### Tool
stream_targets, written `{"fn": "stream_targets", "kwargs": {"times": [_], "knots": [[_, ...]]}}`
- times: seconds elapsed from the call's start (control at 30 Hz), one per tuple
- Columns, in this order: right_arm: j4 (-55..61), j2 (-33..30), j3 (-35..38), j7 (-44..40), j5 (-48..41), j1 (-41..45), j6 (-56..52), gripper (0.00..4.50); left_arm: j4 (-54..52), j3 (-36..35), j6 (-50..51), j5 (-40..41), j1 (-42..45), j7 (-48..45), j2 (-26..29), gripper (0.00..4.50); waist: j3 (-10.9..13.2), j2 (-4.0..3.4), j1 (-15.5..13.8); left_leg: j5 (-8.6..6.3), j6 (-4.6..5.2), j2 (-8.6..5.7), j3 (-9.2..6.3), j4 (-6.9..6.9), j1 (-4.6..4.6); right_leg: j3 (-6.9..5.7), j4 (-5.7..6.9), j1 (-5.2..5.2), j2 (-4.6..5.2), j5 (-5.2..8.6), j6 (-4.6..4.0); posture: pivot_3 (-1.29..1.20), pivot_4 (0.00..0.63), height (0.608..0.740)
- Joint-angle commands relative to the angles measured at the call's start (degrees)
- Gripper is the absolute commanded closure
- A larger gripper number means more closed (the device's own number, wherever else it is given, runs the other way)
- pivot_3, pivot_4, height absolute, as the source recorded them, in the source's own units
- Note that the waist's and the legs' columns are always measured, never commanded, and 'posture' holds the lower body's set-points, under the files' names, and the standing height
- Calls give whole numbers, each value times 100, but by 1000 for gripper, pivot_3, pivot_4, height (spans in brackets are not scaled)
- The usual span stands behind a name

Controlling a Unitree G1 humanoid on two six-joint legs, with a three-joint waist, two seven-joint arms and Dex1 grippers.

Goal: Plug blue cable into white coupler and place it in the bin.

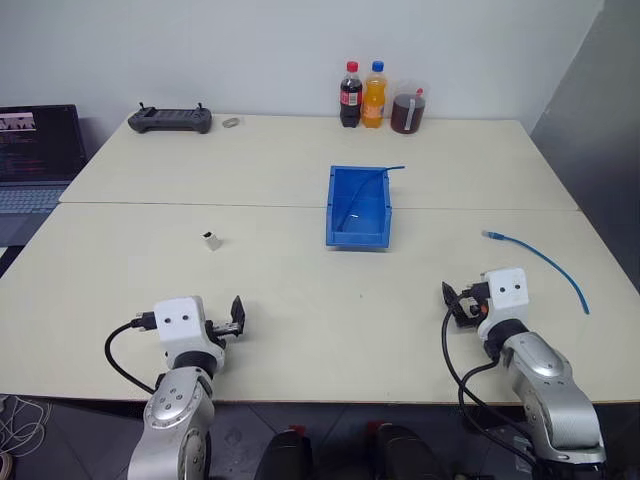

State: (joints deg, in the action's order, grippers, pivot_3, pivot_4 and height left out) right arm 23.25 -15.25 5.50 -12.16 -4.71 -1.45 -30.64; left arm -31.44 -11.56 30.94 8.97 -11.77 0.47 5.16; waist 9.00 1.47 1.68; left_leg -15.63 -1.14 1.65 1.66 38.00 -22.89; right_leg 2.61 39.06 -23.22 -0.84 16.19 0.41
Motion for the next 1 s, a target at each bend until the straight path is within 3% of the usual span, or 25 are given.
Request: {"fn": "stream_targets", "kwargs": {"times": [0.03,1.0], "knots": [[106,-13,105,44,-23,57,155,394,-284,85,-4,-27,18,14,-10,0,0,0,0,0,0,0,0,0,0,0,0,0,0,0,0,0,150,740],[137,-13,435,701,306,-152,-260,394,-185,161,-29,71,150,-65,60,0,0,0,0,0,0,1,1,0,0,1,1,0,0,0,0,0,150,740]]}}
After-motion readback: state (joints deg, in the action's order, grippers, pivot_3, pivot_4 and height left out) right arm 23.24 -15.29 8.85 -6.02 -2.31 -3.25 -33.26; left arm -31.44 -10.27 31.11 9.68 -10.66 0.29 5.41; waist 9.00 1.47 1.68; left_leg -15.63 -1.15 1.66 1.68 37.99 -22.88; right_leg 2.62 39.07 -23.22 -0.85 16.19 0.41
